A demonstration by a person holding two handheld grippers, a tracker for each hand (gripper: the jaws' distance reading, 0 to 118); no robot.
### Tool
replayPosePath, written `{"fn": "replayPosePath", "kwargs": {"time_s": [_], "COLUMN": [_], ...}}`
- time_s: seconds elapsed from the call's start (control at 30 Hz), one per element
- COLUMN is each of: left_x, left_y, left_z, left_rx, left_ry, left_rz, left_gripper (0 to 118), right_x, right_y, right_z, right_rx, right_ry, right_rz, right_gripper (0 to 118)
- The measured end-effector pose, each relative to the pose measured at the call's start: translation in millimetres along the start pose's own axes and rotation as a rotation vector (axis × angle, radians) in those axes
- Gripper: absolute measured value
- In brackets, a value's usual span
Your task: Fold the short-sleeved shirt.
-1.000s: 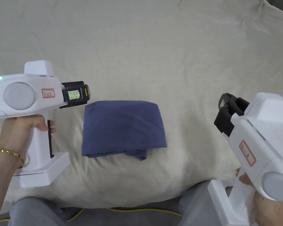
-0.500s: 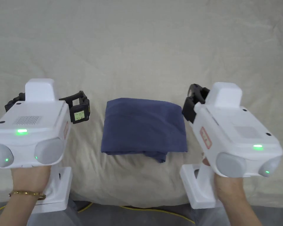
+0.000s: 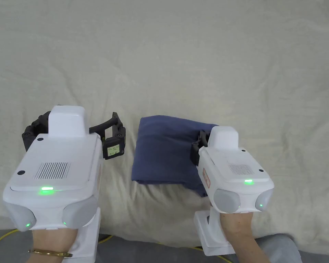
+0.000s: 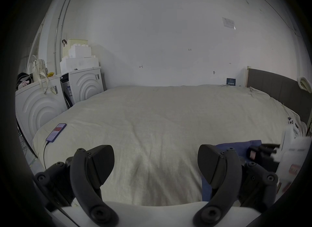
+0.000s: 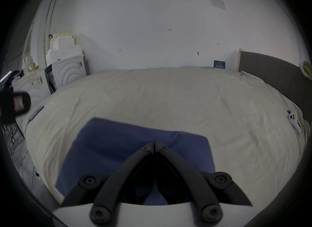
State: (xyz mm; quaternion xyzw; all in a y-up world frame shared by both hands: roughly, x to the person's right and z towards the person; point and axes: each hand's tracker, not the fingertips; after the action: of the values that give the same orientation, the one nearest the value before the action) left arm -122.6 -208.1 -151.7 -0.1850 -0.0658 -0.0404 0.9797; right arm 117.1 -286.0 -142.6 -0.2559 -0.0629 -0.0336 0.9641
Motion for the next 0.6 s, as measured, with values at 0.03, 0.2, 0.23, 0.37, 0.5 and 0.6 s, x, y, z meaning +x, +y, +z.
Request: {"fn": "replayPosePath", "kwargs": {"time_s": [0.03,0.2,0.23,0.37,0.5,0.6], "left_x": [0,4,4,3,-11,-34], "left_y": [0,0,0,6,24,44], "left_z": [0,4,4,8,2,-20], "left_rx": [0.004,0.009,0.011,0.009,-0.076,-0.240], "left_ry": [0.001,-0.005,-0.008,-0.034,-0.155,-0.360], "left_rz": [-0.003,-0.026,-0.028,-0.019,0.069,0.231], "left_gripper": [105,105,105,105,105,106], "right_x": [-1,-6,-6,-3,-3,-2], "right_y": [-5,-22,-21,-21,-19,-18], "right_z": [-3,-8,-8,-7,-8,-8], "right_rx": [-0.017,-0.014,-0.015,-0.015,-0.024,-0.028], "right_ry": [-0.002,-0.018,-0.020,-0.011,-0.006,-0.003], "right_rz": [0.005,0.005,-0.003,-0.013,-0.006,-0.007], "right_gripper": [0,0,0,0,0,0]}}
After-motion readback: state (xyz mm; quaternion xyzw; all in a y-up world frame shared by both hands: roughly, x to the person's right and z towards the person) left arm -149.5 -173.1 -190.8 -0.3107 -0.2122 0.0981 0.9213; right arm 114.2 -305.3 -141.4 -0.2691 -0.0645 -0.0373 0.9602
